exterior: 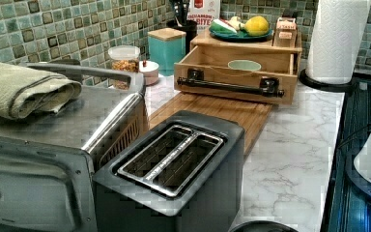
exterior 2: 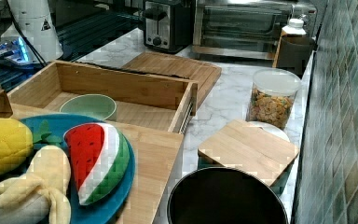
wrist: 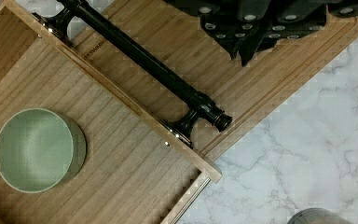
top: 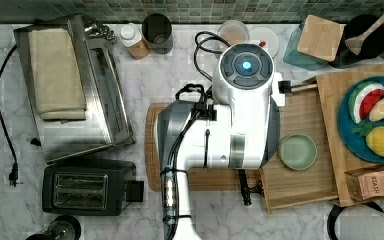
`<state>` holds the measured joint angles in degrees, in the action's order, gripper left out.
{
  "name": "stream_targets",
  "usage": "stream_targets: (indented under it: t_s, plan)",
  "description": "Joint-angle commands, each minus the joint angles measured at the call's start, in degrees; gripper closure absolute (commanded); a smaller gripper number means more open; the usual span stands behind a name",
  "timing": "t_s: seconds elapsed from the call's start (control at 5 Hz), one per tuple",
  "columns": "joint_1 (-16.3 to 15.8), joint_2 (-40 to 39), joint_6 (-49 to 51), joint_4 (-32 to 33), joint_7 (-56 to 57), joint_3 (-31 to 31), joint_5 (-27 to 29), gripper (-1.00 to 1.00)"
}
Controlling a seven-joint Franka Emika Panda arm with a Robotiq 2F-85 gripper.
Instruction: Close the drawer.
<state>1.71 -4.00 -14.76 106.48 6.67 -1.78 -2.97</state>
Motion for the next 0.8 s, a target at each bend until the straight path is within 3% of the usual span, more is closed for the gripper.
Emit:
stream_targets:
  t_s: [0.2,0.4,0.6,0.8]
  plan:
    - [0.17,0.00,-0.66,0.56,-0.01,-0.09,-0.22,1.00]
    - [3.07,2.72,-6.66,5.49,12.43,2.36,5.08,1.00]
    - [0.25,5.79,-13.20,11.24,24.67,2.38,5.52,1.00]
    - [-6.79,6.89,-15.69,13.96,30.80,-1.42,6.07,1.00]
